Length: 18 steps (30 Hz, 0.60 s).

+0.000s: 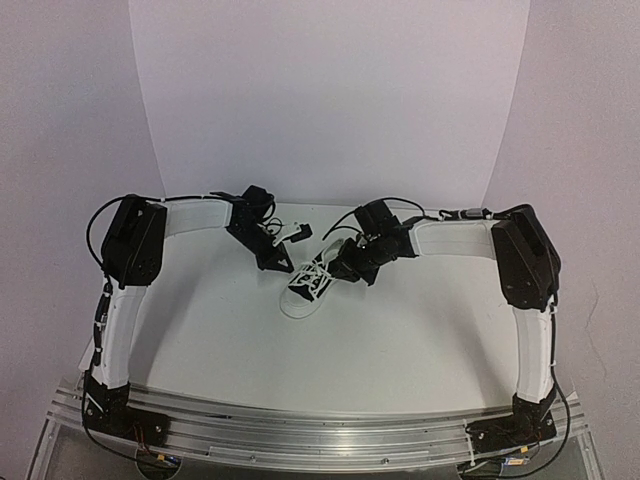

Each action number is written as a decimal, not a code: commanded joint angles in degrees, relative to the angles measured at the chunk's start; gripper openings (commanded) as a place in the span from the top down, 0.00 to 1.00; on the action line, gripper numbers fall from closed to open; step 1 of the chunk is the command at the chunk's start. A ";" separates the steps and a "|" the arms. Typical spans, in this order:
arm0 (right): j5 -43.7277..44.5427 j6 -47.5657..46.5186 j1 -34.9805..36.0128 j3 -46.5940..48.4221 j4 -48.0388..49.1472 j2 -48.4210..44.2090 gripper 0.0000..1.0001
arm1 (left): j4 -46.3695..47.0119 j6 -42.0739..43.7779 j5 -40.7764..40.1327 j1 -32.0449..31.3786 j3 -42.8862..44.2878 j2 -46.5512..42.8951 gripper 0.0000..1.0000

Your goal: Tie the shoes

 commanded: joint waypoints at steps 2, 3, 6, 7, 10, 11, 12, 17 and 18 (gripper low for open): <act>-0.79 -1.53 -0.27 0.08 -0.85 -1.66 1.00 | 3.01 1.91 -3.56 0.92 4.11 0.87 1.00; -1.51 -1.80 -0.75 -1.27 -0.91 -2.17 1.00 | 3.58 2.77 -5.04 1.26 4.59 1.59 1.00; -0.27 -2.82 -1.86 -8.57 -0.95 -5.88 1.00 | 6.20 5.06 -8.18 3.22 5.12 3.71 1.00; 0.12 -3.10 -1.95 -10.54 -0.95 -6.93 1.00 | 6.24 5.70 -9.30 3.80 5.97 4.75 1.00; -0.10 -3.72 -2.05 -11.00 -0.91 -7.20 1.00 | 4.88 6.23 -9.83 4.00 8.35 7.57 1.00; -0.55 -3.89 -2.04 -10.41 -0.92 -6.73 1.00 | 4.79 6.24 -9.41 4.01 8.45 7.86 1.00; -1.00 -4.01 -2.03 -9.94 -0.95 -6.26 1.00 | 4.98 6.21 -9.14 4.00 8.38 8.01 1.00; -0.62 -4.35 -2.47 -11.91 -0.83 -6.48 1.00 | 5.88 7.14 -11.01 4.17 7.10 7.70 1.00; -0.82 -4.45 -2.52 -12.06 -0.85 -6.28 1.00 | 5.87 7.28 -11.01 4.17 6.71 7.52 1.00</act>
